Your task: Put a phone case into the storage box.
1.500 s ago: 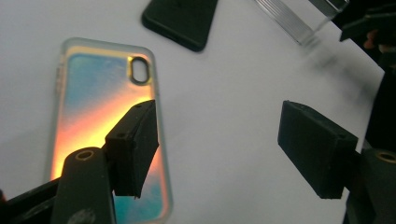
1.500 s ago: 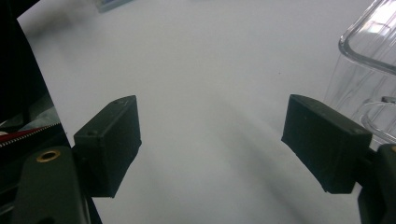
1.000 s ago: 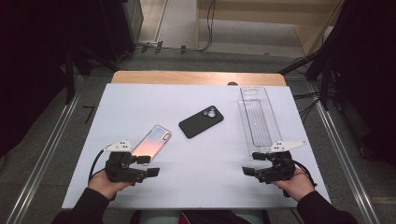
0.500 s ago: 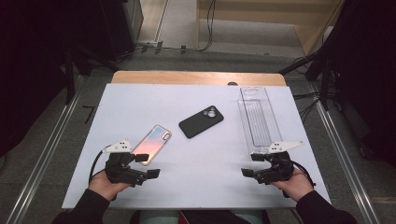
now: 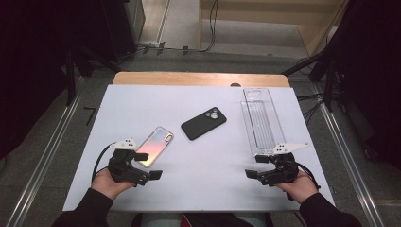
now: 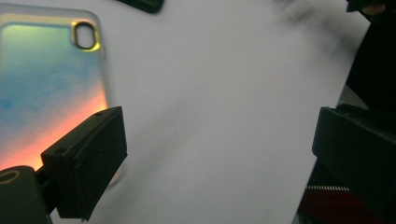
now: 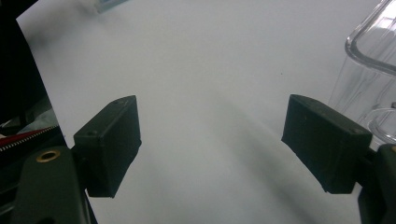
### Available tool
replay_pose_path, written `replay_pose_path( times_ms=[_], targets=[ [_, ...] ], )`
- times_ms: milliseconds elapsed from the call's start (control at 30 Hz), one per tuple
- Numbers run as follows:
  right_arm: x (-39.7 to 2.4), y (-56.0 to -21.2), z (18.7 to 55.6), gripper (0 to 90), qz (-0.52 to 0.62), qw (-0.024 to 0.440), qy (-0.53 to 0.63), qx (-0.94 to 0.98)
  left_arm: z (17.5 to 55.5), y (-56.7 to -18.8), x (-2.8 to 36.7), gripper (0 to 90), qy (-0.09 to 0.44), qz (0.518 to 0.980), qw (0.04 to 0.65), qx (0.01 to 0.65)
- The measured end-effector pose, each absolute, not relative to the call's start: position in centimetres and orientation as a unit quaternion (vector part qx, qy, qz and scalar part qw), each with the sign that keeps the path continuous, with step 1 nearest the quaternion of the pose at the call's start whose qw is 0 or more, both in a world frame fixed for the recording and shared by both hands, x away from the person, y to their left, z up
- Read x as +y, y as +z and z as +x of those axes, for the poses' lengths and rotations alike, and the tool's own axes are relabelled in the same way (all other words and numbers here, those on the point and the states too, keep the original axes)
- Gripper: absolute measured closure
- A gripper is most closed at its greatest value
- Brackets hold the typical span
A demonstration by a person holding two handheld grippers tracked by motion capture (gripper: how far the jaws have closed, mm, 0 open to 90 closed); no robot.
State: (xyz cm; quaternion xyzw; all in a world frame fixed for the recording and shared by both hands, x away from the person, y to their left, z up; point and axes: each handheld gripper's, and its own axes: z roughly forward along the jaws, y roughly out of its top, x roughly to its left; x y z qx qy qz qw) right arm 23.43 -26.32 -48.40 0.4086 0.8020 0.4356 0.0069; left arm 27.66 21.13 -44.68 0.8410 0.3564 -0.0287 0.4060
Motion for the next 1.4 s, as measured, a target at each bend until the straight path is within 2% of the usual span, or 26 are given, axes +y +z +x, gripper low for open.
replay_pose_path(
  times_ms=[200, 267, 700, 1167, 1200, 1267, 1400],
  targets=[
    [-26.5, -48.4, 23.3, 17.4, 0.412, 0.006, 0.437, 0.800, 28.8, -44.5, 21.4, 3.2, 0.002, 0.827, 0.412, 0.383],
    [-26.4, -48.3, 23.3, 17.4, 0.410, 0.006, 0.437, 0.800, 29.2, -44.5, 21.4, 7.6, 0.008, 0.826, 0.409, 0.388],
    [-26.4, -48.4, 23.3, 17.4, 0.409, 0.008, 0.435, 0.802, 31.6, -44.8, 21.3, 7.6, 0.051, 0.827, 0.389, 0.404],
    [-26.4, -48.5, 23.3, 17.4, 0.411, 0.006, 0.436, 0.801, 34.8, -45.1, 21.3, 7.2, 0.054, 0.819, 0.404, 0.403],
    [-26.5, -48.4, 23.3, 17.4, 0.410, 0.007, 0.436, 0.801, 34.9, -45.2, 21.3, 0.8, 0.047, 0.817, 0.410, 0.402],
    [-26.5, -48.4, 23.3, 17.4, 0.410, 0.007, 0.436, 0.801, 35.1, -45.4, 21.4, 0.0, 0.015, 0.816, 0.429, 0.388],
    [-26.4, -48.4, 23.2, 17.4, 0.410, 0.008, 0.435, 0.802, 35.1, -45.5, 21.5, 0.0, 0.036, 0.817, 0.419, 0.394]
  ],
)
